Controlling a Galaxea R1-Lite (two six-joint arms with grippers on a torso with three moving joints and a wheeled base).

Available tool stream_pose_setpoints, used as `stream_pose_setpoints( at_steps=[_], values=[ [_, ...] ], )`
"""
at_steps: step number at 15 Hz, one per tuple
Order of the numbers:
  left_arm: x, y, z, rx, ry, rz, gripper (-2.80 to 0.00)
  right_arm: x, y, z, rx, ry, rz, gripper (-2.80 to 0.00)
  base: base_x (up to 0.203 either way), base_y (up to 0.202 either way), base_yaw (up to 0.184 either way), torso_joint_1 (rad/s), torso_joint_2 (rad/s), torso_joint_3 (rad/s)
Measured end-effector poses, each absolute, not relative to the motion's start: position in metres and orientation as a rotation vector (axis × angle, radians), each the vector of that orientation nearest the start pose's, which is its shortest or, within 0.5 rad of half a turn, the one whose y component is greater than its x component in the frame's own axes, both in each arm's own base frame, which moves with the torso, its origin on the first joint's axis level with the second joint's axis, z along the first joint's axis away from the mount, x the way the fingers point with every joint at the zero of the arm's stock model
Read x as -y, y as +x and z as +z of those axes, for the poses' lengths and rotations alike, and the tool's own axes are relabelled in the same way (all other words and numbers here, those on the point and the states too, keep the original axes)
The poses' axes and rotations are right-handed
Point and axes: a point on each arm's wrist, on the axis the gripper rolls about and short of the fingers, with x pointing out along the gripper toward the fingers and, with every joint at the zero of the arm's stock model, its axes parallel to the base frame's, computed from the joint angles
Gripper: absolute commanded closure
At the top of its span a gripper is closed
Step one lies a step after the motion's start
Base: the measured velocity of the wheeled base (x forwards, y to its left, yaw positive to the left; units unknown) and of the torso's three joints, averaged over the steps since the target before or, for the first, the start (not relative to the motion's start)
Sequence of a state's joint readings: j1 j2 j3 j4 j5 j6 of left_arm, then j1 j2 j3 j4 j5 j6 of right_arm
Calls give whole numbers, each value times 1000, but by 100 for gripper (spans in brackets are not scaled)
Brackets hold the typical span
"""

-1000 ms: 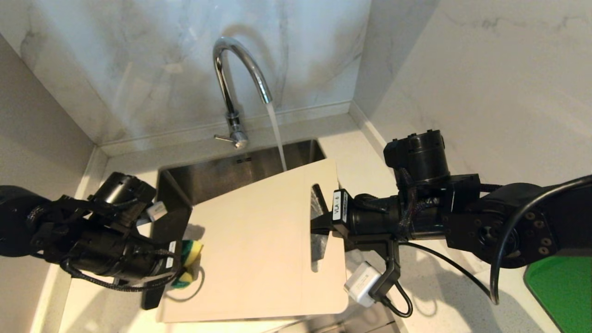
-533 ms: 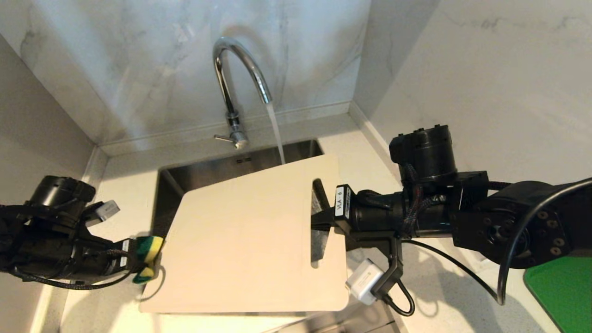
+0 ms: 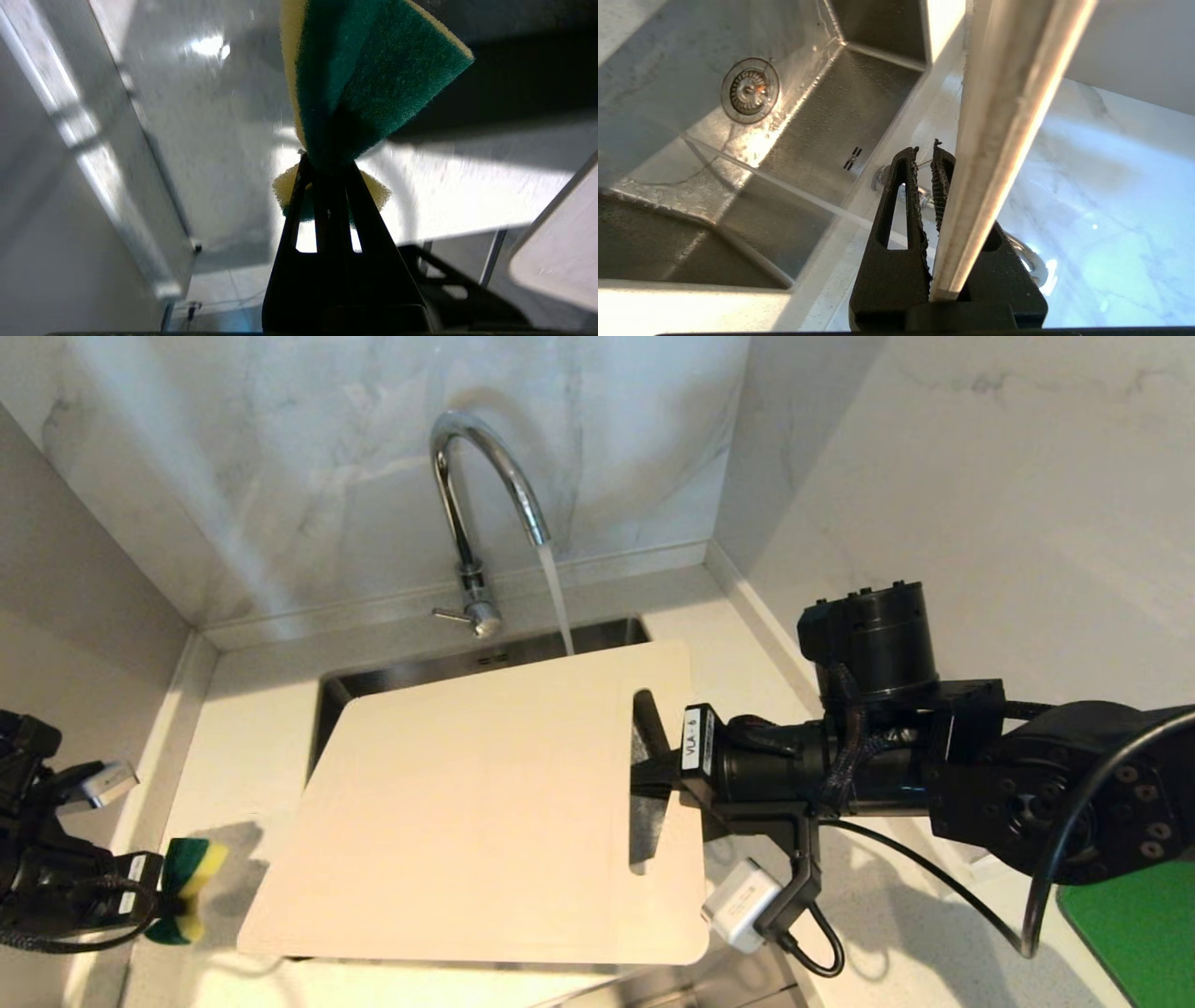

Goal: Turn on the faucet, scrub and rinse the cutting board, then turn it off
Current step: Put down the cutting board

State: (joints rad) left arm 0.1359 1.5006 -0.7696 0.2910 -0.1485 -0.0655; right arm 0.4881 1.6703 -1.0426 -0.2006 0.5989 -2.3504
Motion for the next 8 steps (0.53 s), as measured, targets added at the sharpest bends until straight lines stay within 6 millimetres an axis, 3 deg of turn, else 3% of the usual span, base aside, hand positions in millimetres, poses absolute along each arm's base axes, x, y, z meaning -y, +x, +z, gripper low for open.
stream_pose_setpoints(
  at_steps=[8],
  values=[
    [-22, 172, 123, -1120, -188, 2, 0, -153, 261, 218, 1007, -2006, 1012, 0, 0, 0, 0, 0, 0, 0]
  ],
)
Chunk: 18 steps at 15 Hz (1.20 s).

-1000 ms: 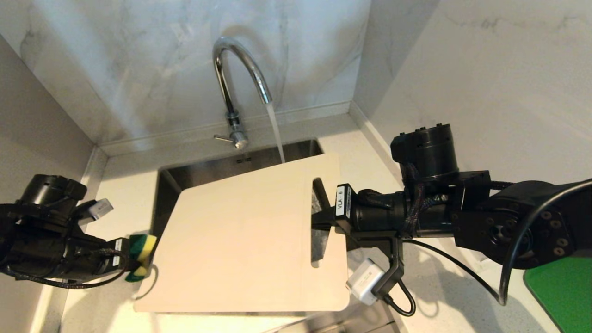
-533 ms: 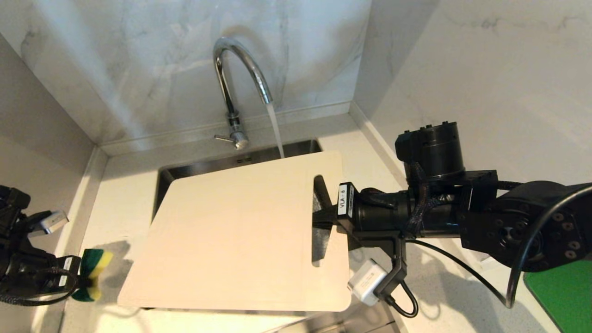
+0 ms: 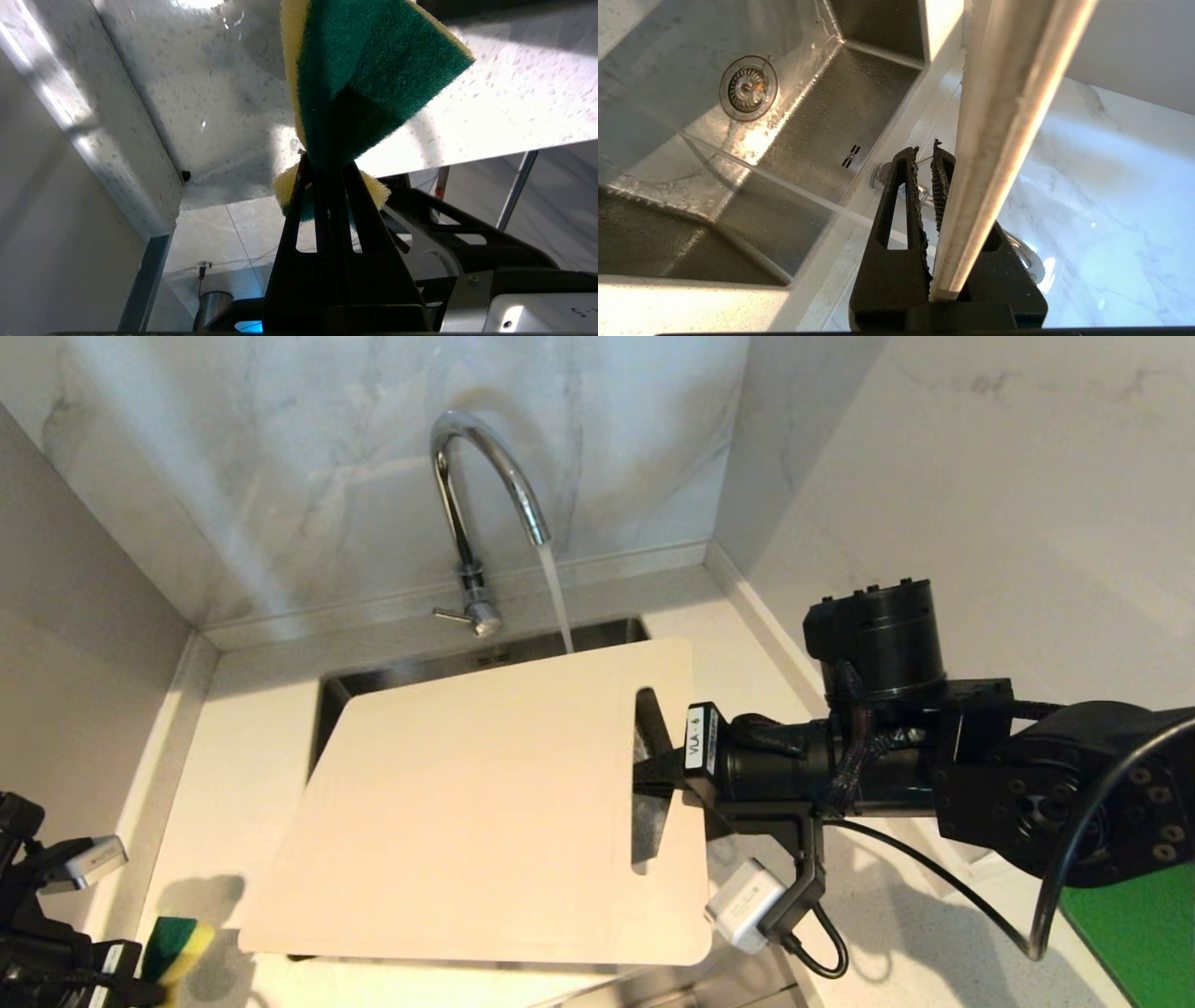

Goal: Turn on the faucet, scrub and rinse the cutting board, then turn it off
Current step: Put down the cutting board

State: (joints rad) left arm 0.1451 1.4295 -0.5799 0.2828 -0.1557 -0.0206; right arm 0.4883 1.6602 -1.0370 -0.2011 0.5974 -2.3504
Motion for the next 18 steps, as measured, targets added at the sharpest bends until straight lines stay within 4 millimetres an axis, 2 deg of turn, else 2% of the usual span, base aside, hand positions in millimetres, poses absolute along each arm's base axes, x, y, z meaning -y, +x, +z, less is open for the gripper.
stream_pose_setpoints(
  at_steps=[10, 13, 15, 18],
  values=[
    [-22, 174, 117, -1131, -204, -16, 0, -149, 255, 213, 965, -1989, 1033, 0, 0, 0, 0, 0, 0, 0],
    [-22, 175, 116, -1138, -208, -21, 0, -140, 253, 213, 900, -2018, 1007, 0, 0, 0, 0, 0, 0, 0],
    [-22, 175, 116, -1138, -209, -21, 0, -124, 251, 211, 776, -2038, 976, 0, 0, 0, 0, 0, 0, 0],
    [-22, 177, 115, -1141, -211, -22, 0, -102, 236, 199, 482, -1973, 954, 0, 0, 0, 0, 0, 0, 0]
  ],
)
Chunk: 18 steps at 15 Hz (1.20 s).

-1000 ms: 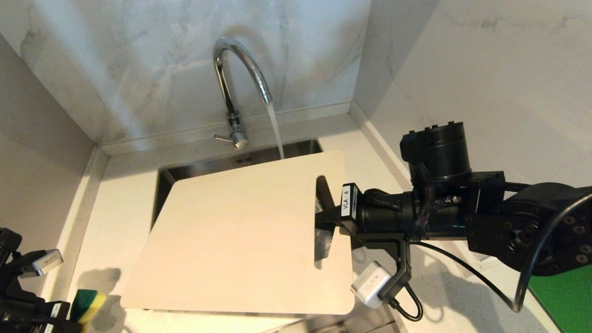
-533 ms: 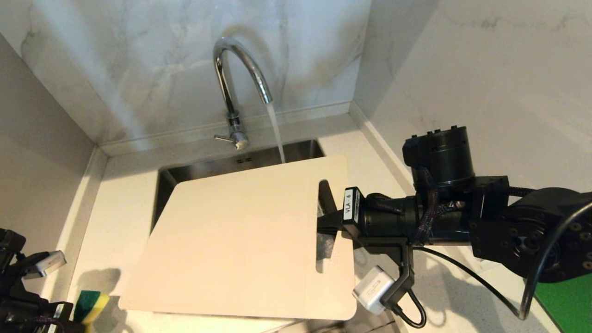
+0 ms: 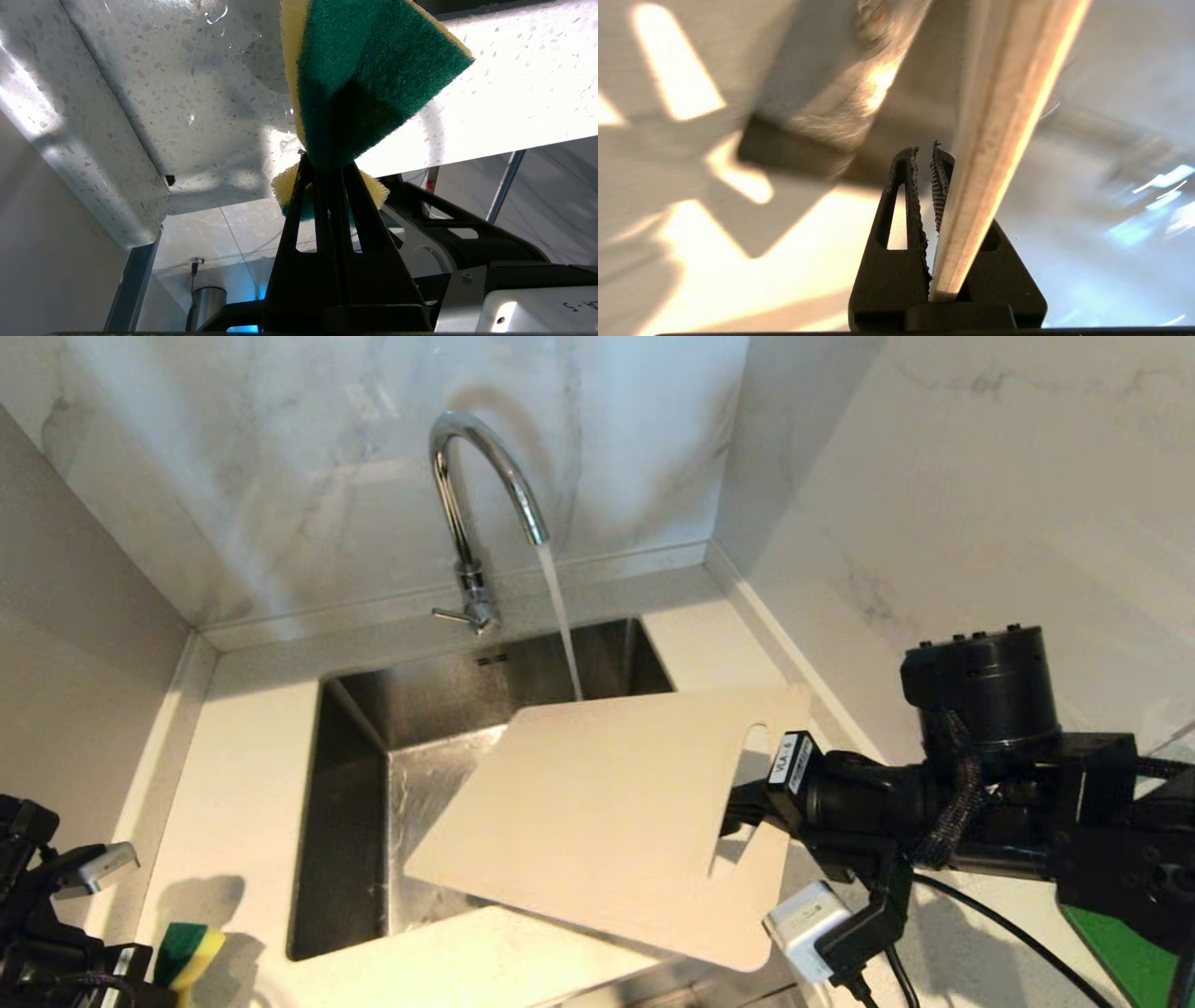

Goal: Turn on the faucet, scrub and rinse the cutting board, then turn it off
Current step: Put down the cutting board

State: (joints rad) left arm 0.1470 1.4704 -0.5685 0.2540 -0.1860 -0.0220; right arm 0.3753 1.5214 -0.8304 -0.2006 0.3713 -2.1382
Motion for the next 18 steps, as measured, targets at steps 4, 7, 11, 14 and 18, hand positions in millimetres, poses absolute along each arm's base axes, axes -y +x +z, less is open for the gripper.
stream_pose_setpoints(
  at_steps=[4, 7, 11, 14, 18],
  values=[
    [-23, 184, 113, -1112, -209, -24, 0, -86, 230, 199, 353, -1991, 878, 0, 0, 0, 0, 0, 0, 0],
    [-23, 185, 111, -1124, -211, -23, 0, -79, 231, 208, 328, -2030, 734, 0, 0, 0, 0, 0, 0, 0],
    [-23, 187, 110, -1129, -212, -23, 0, -69, 225, 210, 230, -2062, 548, 0, 0, 0, 0, 0, 0, 0],
    [-24, 188, 109, -1131, -212, -22, 0, -64, 218, 209, 120, -2075, 478, 0, 0, 0, 0, 0, 0, 0],
    [-24, 190, 108, -1122, -215, -21, 0, -58, 209, 204, -11, -2089, 418, 0, 0, 0, 0, 0, 0, 0]
  ],
)
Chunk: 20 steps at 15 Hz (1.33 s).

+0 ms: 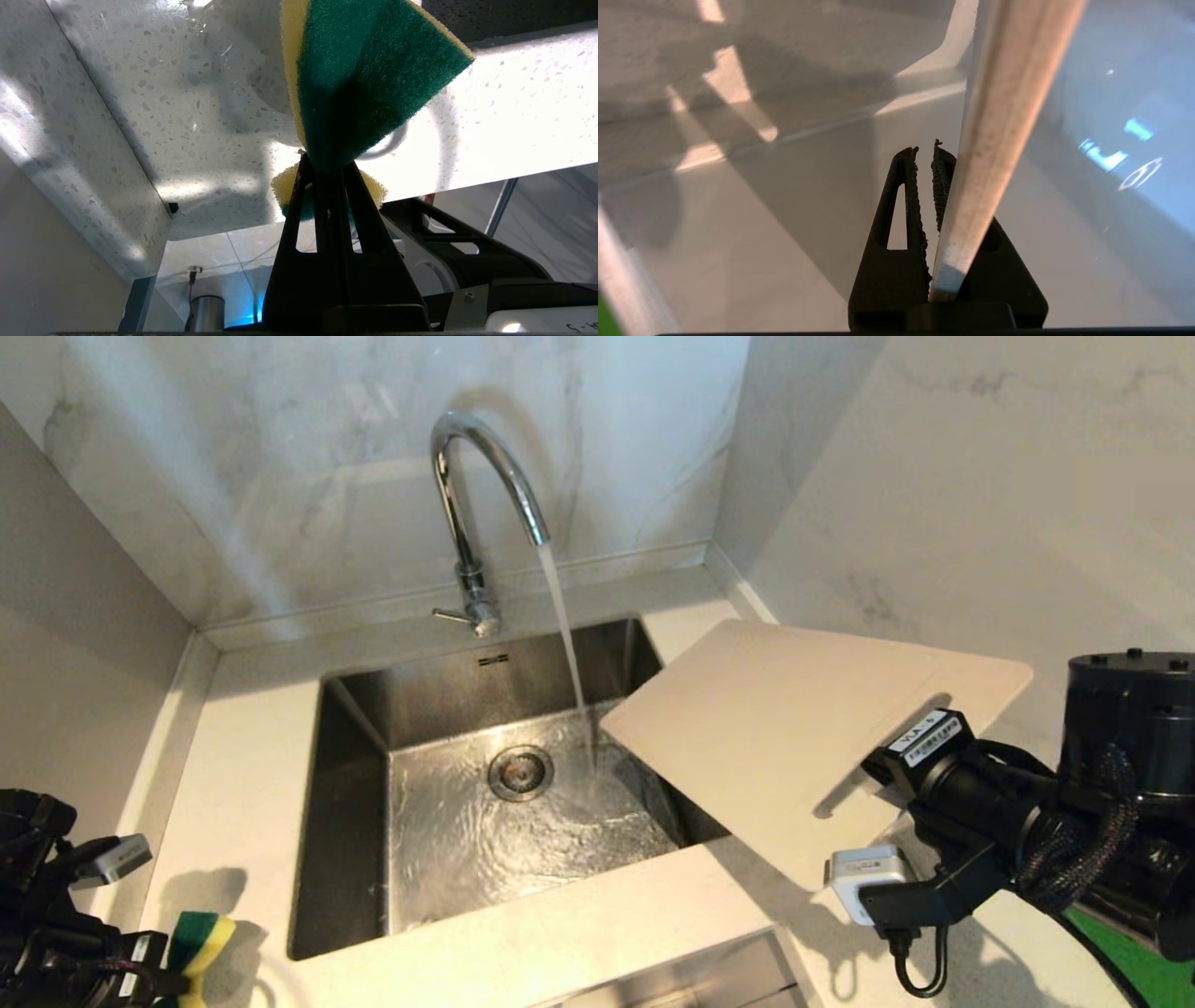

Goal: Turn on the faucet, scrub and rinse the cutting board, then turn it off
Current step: Put down the cutting board

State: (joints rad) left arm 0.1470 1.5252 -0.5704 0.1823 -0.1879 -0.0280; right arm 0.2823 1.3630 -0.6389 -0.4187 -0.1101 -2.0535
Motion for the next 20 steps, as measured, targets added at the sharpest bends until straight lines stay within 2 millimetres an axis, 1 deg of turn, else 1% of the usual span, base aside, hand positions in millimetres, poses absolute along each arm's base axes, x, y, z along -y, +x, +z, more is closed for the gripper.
stream_pose_setpoints(
  at_steps=[5, 10, 12, 15, 18, 20],
  values=[
    [-24, 192, 107, -1126, -216, -20, 0, -51, 200, 195, -126, -2093, 383, 0, 0, 0, 0, 0, 0, 0],
    [-24, 194, 106, -1131, -218, -19, 0, -49, 198, 191, -144, -2060, 389, 0, 0, 0, 0, 0, 0, 0],
    [-25, 196, 108, -1124, -219, -19, 0, -50, 198, 192, -118, -2052, 403, 0, 0, 0, 0, 0, 0, 0],
    [-24, 202, 114, -1094, -247, -44, 0, -61, 200, 203, 47, -2037, 455, 0, 0, 0, 0, 0, 0, 0],
    [-22, 213, 126, -1054, -262, -51, 0, -76, 201, 221, 242, -2086, 475, 0, 0, 0, 0, 0, 0, 0],
    [-20, 219, 133, -1042, -260, -61, 0, -83, 201, 226, 378, -2100, 520, 0, 0, 0, 0, 0, 0, 0]
  ],
)
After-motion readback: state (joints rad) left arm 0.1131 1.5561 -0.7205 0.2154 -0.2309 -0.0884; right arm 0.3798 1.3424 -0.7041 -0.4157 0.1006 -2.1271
